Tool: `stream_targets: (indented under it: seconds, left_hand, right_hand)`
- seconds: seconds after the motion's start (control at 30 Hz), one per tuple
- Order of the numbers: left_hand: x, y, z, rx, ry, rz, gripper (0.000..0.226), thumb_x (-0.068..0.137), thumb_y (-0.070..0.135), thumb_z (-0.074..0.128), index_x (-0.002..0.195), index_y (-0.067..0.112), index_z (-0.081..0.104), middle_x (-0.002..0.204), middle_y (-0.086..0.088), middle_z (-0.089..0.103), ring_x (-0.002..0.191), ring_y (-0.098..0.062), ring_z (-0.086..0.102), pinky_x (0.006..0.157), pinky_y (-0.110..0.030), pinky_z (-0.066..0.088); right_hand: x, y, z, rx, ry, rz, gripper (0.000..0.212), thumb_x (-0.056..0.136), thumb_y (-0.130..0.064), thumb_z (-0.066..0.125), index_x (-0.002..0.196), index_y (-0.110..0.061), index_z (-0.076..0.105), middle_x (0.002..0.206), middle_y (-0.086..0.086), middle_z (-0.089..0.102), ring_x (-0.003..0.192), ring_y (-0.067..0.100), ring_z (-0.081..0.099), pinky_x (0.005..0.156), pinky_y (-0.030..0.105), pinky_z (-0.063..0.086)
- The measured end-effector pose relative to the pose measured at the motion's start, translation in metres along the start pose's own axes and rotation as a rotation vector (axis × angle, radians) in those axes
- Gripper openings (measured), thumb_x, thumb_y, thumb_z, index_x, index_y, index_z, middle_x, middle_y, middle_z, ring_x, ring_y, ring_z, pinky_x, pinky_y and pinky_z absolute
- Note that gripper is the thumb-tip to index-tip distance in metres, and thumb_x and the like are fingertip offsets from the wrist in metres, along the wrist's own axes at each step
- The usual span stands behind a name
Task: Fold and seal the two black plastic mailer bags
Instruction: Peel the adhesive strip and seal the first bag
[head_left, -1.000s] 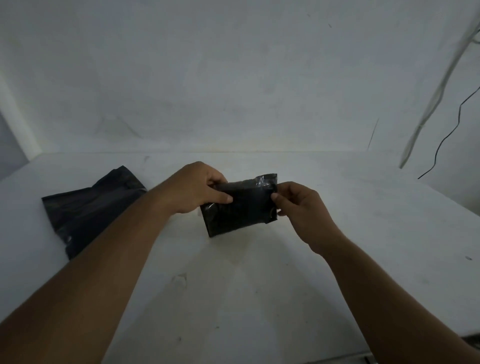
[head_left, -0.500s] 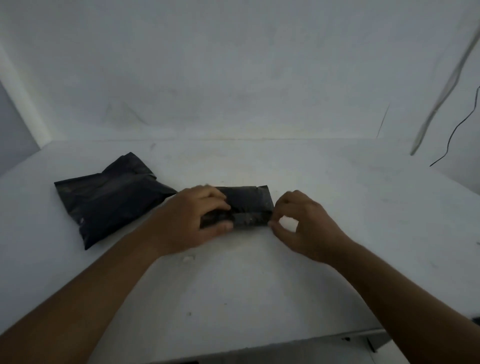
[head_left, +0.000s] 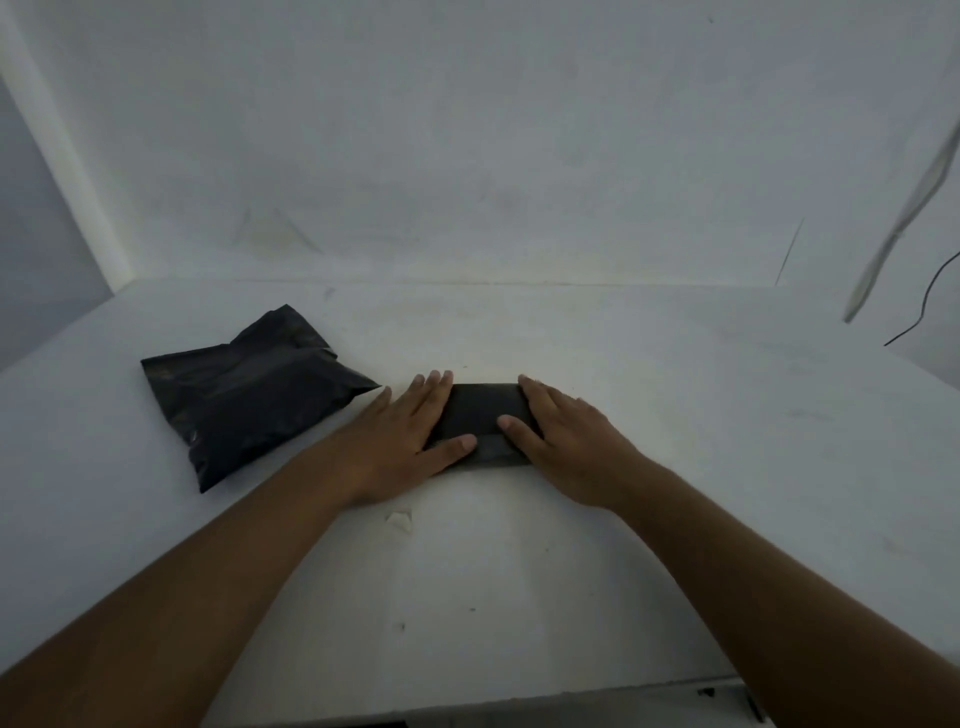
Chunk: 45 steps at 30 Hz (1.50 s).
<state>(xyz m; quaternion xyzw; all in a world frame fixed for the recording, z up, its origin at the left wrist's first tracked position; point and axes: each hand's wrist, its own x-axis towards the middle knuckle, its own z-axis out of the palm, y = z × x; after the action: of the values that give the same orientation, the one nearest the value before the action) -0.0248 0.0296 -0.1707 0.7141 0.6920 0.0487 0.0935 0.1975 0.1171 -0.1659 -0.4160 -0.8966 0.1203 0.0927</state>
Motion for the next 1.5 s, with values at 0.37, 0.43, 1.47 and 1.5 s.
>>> stream_targets:
  seconds: [0.37,0.43,1.47,1.5]
  left_hand:
    - [0.012,0.016,-0.007,-0.114,0.052,0.111,0.070,0.103,0.053,0.020,0.157,0.023,-0.012,0.164,0.012,-0.016,0.147,0.003,-0.016,0.124,-0.026,-0.001]
    - [0.013,0.011,-0.005,-0.067,0.053,0.119,0.070,0.103,0.053,0.019,0.157,0.023,-0.014,0.165,0.010,-0.017,0.147,0.003,-0.017,0.124,-0.025,-0.002]
    - [0.042,0.017,0.010,-0.238,0.278,-0.249,0.053,0.107,0.030,0.026,0.154,0.007,0.026,0.164,-0.010,0.021,0.153,-0.019,0.013,0.122,-0.031,0.010]
    - [0.043,0.016,0.011,-0.225,0.278,-0.246,0.054,0.106,0.029,0.030,0.155,0.006,0.025,0.164,-0.010,0.020,0.153,-0.020,0.012,0.123,-0.031,0.010]
  right_hand:
    - [0.001,-0.005,-0.007,0.034,-0.028,0.019,0.059,0.106,-0.046,0.018,0.158,-0.016,0.016,0.162,0.002,0.026,0.148,0.019,0.025,0.120,0.044,0.021]
    - [0.000,-0.003,-0.013,-0.080,-0.032,0.002,0.057,0.107,-0.042,0.018,0.157,-0.014,0.018,0.162,0.004,0.026,0.147,0.021,0.024,0.119,0.044,0.022]
    - [0.093,0.024,-0.009,-0.162,0.258,-0.031,0.046,0.103,-0.016,0.042,0.149,-0.017,0.041,0.160,0.010,0.033,0.146,0.027,0.031,0.117,0.039,0.025]
    - [0.105,0.025,-0.008,-0.142,0.252,-0.014,0.046,0.103,-0.016,0.041,0.149,-0.018,0.041,0.160,0.010,0.032,0.145,0.029,0.034,0.117,0.040,0.027]
